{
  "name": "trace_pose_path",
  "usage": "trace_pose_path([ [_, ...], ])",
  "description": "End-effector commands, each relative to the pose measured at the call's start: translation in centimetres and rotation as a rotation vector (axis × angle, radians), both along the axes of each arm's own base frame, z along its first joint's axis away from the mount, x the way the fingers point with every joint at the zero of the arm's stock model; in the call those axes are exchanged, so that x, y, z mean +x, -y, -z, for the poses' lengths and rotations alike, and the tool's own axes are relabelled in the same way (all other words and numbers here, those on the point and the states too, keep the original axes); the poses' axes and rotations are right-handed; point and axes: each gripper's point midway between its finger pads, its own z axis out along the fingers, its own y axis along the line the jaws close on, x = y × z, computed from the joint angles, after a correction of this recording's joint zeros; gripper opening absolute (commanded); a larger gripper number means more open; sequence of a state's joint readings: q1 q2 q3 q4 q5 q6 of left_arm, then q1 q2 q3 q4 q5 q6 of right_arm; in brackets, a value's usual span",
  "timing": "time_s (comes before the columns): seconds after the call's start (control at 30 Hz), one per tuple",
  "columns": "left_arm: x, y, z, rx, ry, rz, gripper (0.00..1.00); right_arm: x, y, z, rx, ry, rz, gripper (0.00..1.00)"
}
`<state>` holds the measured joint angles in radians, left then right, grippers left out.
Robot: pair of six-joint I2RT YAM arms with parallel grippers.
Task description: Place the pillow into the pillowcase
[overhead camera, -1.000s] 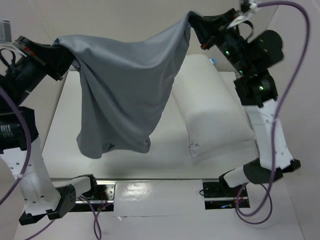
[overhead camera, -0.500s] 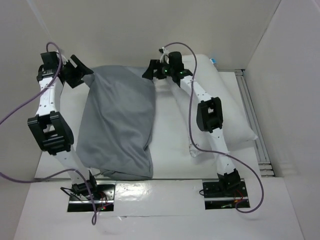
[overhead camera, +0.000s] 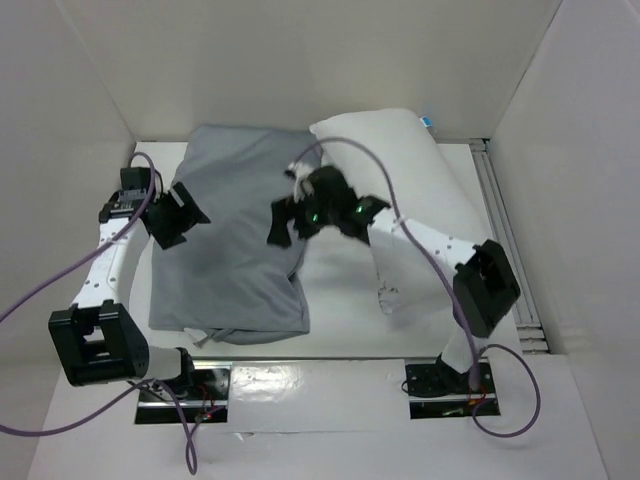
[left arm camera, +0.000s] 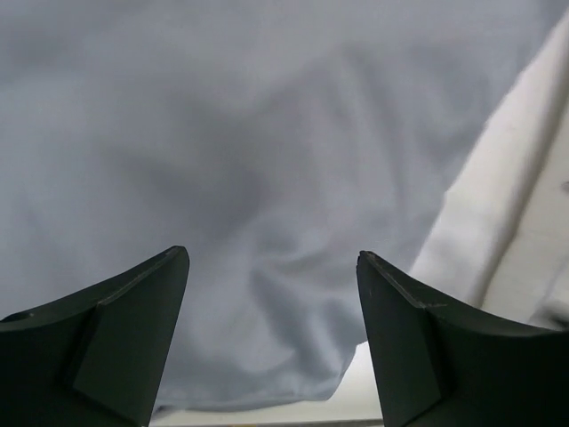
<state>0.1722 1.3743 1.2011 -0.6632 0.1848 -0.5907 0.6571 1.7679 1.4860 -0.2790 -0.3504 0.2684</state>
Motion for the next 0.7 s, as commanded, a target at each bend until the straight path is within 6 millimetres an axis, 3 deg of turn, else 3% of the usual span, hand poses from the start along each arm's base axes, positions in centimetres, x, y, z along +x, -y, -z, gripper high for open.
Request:
trace_pose_path([
  [0.0,-2.4,-0.4,2.9,-0.007,-0.065,-0.062,0.88,-8.8,1.8,9.5,-0.234,-0.188,0.031,0.99],
  [0.03,-2.7,-0.3,2.9,-0.007,-0.065,-0.062,0.88,-11.1,1.3,10.3,-0.232,-0.250,0.045,0.99],
  [0.13,-3.1,-0.4,3.7,0.005,-0.085,-0.057,0.88,-14.3,1.5,12.4,-0.227,-0.353,0.081,0.98],
  [0.27,-3.6,-1.4,4.8,0.016,-0.115,-0.127,0.88,-16.8,0.1,13.9,-0.275,-0.331,0.055,0.95],
  [0.3,-3.6,-1.5,5.2,0.022,-0.127,-0.132,0.88,-17.1,0.2,15.5,-0.317,-0.338,0.058,0.93],
  [0.37,-3.6,-1.5,5.4,0.016,-0.137,-0.139,0.86,-17.8,-1.0,16.1,-0.328,-0.328,0.033,0.86],
  [0.4,-2.5,-1.7,4.8,0.015,-0.082,-0.121,0.86,-17.5,-0.8,17.2,-0.351,-0.327,0.046,0.81],
  [0.5,-2.5,-1.5,6.4,0.000,-0.121,-0.114,0.84,-17.6,-1.6,17.6,-0.333,-0.314,0.033,0.55],
  [0.53,-2.2,-1.5,6.1,0.002,-0.110,-0.114,0.84,-17.5,-1.6,17.7,-0.332,-0.316,0.049,0.44],
  [0.57,-2.2,-1.7,6.4,-0.009,-0.121,-0.117,0.84,-17.3,-1.3,17.8,-0.345,-0.309,0.063,0.30],
  [0.6,-1.9,-1.5,6.0,-0.020,-0.109,-0.108,0.84,-16.8,-1.1,17.6,-0.356,-0.302,0.093,0.00],
  [0.67,-1.2,-1.6,4.9,-0.016,-0.080,-0.108,0.84,-15.8,0.9,17.7,-0.451,-0.272,0.183,0.00],
])
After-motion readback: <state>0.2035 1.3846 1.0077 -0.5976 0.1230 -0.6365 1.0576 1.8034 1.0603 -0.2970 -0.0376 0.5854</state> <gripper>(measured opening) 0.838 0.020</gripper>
